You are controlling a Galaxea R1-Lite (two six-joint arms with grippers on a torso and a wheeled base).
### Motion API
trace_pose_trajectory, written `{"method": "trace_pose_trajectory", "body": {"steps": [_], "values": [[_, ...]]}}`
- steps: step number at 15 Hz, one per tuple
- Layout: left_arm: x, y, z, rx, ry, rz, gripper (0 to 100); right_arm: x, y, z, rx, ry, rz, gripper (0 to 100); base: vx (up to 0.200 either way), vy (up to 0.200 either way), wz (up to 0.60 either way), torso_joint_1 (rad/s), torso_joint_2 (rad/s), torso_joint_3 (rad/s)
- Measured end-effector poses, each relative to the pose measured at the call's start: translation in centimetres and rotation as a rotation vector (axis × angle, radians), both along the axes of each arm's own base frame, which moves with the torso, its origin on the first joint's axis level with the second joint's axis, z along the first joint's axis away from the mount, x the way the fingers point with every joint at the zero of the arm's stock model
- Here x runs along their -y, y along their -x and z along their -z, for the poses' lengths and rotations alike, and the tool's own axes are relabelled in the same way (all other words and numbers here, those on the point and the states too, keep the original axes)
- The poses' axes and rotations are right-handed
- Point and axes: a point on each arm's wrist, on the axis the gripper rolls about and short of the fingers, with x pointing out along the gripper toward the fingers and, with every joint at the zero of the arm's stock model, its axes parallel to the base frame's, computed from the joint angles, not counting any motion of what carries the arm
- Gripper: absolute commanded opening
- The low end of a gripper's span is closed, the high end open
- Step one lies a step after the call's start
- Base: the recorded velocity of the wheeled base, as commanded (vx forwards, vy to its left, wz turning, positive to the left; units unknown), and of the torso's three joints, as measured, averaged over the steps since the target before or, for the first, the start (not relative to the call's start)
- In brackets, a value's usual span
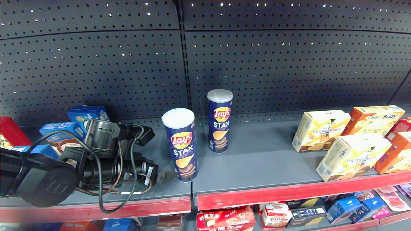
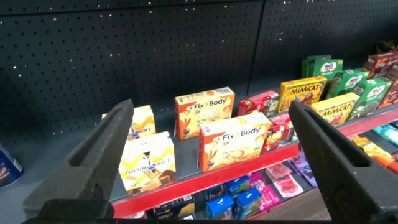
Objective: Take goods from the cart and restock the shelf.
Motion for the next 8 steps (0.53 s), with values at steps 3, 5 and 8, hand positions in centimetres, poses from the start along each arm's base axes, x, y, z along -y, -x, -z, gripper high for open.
{"method": "trace_pose_trajectory", "body": {"steps": [3,5,8], "values": [[-0.5,0.0,0.2,-0.005,-0.010,-0.025,100,0.0,0.0,0.0,0.001,0.000,-0.001,100,0.000,0.000,0.00,0.000,0.00,0.000],[-1.1,-0.1,0.3,-0.011,-0.025,-0.060,100,0.0,0.0,0.0,0.000,0.000,-0.001,100,0.000,0.000,0.00,0.000,0.00,0.000],[-2.2,-0.4,0.2,-0.004,-0.051,-0.130,100,0.0,-0.1,0.0,-0.004,0.000,-0.002,100,0.000,0.000,0.00,0.000,0.00,0.000]]}}
